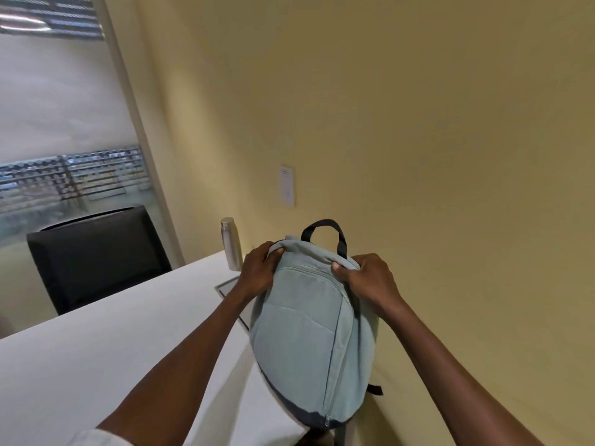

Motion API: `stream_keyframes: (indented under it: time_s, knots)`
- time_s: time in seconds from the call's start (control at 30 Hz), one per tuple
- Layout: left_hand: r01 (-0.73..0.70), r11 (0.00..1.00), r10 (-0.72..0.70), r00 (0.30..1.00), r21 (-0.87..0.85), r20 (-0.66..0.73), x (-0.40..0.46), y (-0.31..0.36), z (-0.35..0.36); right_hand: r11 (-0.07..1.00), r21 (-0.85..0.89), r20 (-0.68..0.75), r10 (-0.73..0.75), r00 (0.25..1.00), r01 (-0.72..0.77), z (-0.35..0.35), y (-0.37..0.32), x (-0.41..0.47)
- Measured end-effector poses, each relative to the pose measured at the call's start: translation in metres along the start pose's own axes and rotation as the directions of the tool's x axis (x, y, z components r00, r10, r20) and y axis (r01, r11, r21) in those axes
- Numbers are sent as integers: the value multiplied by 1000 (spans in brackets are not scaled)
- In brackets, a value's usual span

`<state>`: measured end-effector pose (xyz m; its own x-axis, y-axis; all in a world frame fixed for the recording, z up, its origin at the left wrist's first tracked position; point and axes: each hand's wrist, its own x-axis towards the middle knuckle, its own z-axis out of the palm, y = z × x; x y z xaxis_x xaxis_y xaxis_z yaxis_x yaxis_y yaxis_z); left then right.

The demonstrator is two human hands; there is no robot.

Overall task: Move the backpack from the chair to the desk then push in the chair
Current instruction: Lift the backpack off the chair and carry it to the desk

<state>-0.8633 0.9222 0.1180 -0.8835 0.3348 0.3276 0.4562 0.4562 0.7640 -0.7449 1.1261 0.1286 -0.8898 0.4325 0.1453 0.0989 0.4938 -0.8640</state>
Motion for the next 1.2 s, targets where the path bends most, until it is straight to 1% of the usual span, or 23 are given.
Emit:
stream_keyframes:
  time_s: [0.33,0.43,0.6,0.77,0.87,0.97,1.03,1.07,1.13,1.17,1.2]
  knots:
    - [43,998,-34,980,-41,196,82,-59,27,983,13,-46,185,982,-185,48,34,56]
    - [47,996,-31,974,-70,225,107,-70,39,980,-4,-86,198,976,-199,54,38,73]
    - [46,997,-30,973,-65,227,139,-83,66,978,-80,-170,175,970,-191,54,48,95]
    - [117,986,-99,984,-121,145,160,-92,87,954,-263,-241,77,967,-142,55,54,116]
    - [124,991,-118,985,-44,128,168,-88,90,927,-347,-312,28,950,-141,50,57,125]
    - [120,993,-118,984,-7,131,159,-87,94,875,-476,-278,-61,959,-83,47,60,123]
    - [141,990,-137,984,-27,111,141,-91,97,850,-526,-251,-173,952,16,53,60,112]
    - [146,989,-143,985,-27,101,131,-94,99,825,-559,-251,-260,933,80,58,63,104]
    - [163,987,-162,983,-3,92,112,-103,104,716,-679,-277,-454,847,161,70,74,84]
    - [186,983,-186,979,11,87,102,-109,107,649,-734,-254,-537,805,201,76,83,72]
    - [218,975,-220,972,30,83,91,-115,111,590,-761,-187,-598,779,270,84,95,59]
